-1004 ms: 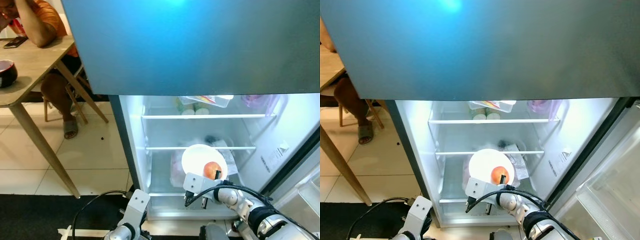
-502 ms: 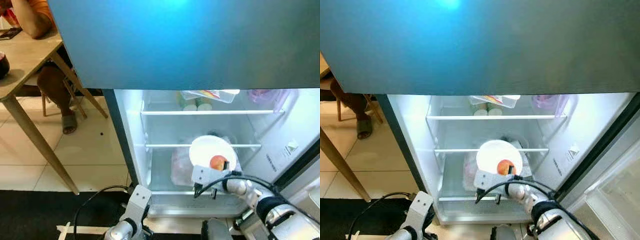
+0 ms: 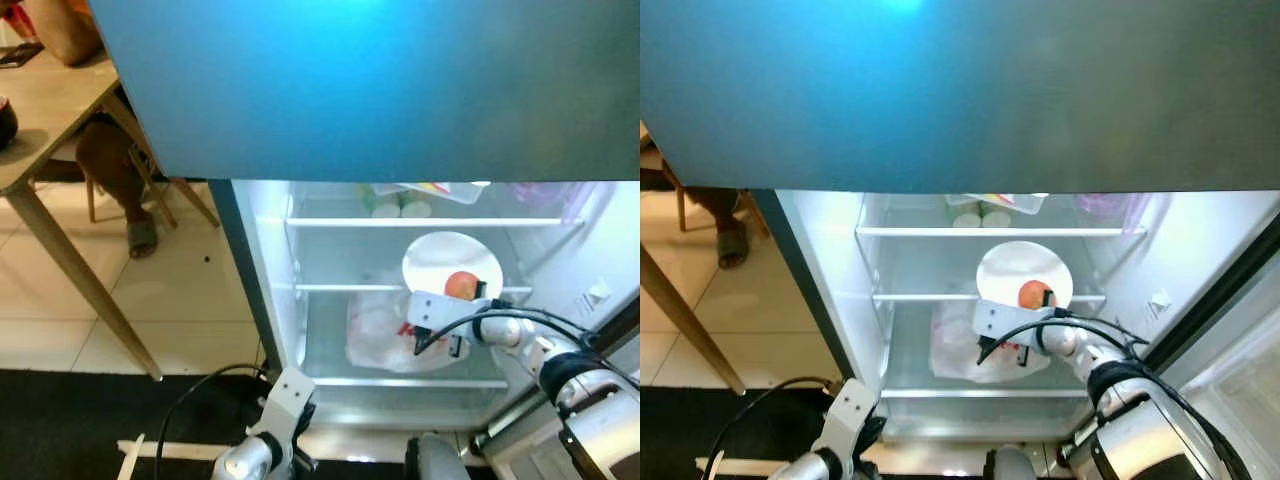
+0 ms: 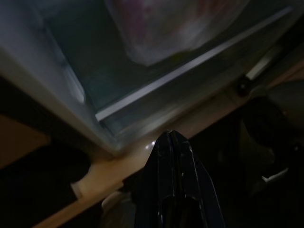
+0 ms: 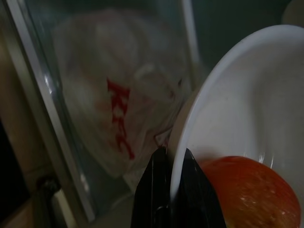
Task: Restocking fridge
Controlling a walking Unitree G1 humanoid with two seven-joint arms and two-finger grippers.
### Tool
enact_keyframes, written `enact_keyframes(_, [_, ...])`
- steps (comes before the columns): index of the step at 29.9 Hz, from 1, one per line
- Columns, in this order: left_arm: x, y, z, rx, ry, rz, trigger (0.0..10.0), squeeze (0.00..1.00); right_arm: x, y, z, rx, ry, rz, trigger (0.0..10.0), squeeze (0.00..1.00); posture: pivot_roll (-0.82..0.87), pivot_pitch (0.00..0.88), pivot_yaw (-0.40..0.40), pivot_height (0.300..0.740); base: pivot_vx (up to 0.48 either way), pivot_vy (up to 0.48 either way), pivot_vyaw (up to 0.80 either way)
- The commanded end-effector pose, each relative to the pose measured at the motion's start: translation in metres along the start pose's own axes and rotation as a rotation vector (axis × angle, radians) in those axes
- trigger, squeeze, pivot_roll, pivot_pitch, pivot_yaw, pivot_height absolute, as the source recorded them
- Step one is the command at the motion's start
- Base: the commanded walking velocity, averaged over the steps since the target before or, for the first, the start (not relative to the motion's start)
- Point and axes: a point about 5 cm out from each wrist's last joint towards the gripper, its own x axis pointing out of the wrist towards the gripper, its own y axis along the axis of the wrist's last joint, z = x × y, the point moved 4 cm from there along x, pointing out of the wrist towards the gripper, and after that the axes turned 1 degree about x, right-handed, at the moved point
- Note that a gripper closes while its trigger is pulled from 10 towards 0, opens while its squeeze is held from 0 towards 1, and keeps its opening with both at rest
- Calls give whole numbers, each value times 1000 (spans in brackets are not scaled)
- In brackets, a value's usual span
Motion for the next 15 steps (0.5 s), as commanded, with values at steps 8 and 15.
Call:
enact_keyframes(8, [-7, 35, 9, 7, -72, 131, 10000, 0, -9, -19, 26, 20, -68, -75, 10000, 0, 29, 294, -28, 618, 0, 0, 0])
enact_keyframes(15, [-25, 54, 12, 14, -106, 189, 10000, 0, -16, -21, 51, 134, -142, -73, 10000, 0, 80, 343, -26, 618, 0, 0, 0])
